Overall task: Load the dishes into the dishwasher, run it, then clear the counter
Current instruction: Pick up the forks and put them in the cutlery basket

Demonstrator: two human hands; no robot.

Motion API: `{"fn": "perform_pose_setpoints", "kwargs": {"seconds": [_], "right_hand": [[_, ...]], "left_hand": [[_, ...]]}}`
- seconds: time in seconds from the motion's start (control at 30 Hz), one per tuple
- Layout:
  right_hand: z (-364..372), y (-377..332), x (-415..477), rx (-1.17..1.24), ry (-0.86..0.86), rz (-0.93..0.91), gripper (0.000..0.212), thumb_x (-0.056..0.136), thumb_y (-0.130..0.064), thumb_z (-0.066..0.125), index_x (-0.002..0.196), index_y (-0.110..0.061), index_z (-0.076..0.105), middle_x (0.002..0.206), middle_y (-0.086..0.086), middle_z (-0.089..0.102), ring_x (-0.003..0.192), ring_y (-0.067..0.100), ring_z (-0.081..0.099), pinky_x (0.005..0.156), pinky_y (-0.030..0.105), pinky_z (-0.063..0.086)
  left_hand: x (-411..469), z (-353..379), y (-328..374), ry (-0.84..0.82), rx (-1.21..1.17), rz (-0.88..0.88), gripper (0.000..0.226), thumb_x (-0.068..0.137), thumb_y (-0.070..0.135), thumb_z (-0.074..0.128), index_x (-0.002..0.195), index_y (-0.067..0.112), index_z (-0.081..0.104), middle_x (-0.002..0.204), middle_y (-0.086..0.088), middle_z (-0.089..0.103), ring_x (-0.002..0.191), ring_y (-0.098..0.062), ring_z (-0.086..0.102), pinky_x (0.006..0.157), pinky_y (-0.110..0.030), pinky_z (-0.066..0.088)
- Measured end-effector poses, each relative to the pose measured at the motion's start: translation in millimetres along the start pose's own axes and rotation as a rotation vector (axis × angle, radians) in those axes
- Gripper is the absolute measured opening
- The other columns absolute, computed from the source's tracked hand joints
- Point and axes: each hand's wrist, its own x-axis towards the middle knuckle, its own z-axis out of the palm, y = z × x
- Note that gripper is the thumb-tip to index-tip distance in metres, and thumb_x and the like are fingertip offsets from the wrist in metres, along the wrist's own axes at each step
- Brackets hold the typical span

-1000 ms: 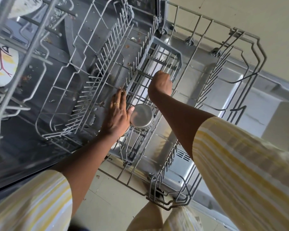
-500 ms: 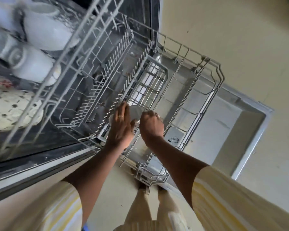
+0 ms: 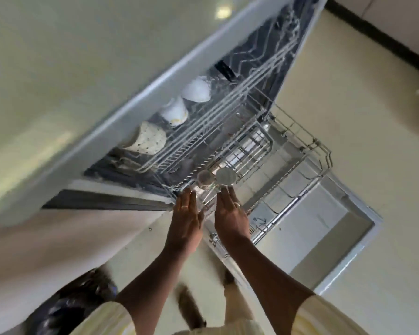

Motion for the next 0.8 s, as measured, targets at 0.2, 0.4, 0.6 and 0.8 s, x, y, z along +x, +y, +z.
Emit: {"fn": "perform_pose_setpoints", "kwargs": {"seconds": [0.2,0.4,0.6,0.8], "right_hand": [[-5.8,-85.6,-49.2,-0.111,-0.034,-0.325,0.048,0.062,-0.006,0.079,0.108,0.004,0.067,0.114,0.021,0.065,0.109,0.034,0.061,0.089,0.044,0.052],[-18.1,-202.1,-119.7,-0.333,-0.101,-0.646,0.055,0.06,-0.026,0.082,0.108,-0.005,0.069,0.114,0.012,0.067,0.111,0.025,0.062,0.091,0.036,0.051],[-44.6,-336.4,-189.3,-0.312,-0.024,-0.903,0.052,0.068,-0.022,0.081,0.114,-0.004,0.066,0.119,0.012,0.064,0.113,0.026,0.06,0.094,0.037,0.049],[-67.2,-461.1,-227.6,-0.218,0.055,-1.17,0.05,0.063,-0.02,0.083,0.108,-0.004,0.069,0.112,0.012,0.068,0.108,0.025,0.063,0.088,0.035,0.053]], "left_hand": [[-99.6,-41.1,-43.0,0.126,-0.097,-0.194,0.055,0.088,0.02,0.06,0.131,-0.011,0.044,0.133,-0.03,0.047,0.125,-0.043,0.046,0.108,-0.048,0.033],[-225.0,-90.4,-96.2,0.287,-0.121,-0.403,0.06,0.096,0.027,0.047,0.143,-0.003,0.025,0.151,-0.019,0.024,0.141,-0.033,0.022,0.115,-0.037,0.009],[-343.2,-154.5,-161.7,0.452,-0.204,-0.577,0.058,0.101,0.035,0.023,0.149,0.011,0.0,0.158,-0.004,-0.005,0.145,-0.017,-0.01,0.115,-0.024,-0.011],[-427.6,-236.2,-228.3,0.677,-0.127,-0.611,0.055,0.1,0.027,0.035,0.147,0.006,0.016,0.155,-0.011,0.011,0.145,-0.024,0.009,0.115,-0.023,-0.005]]}}
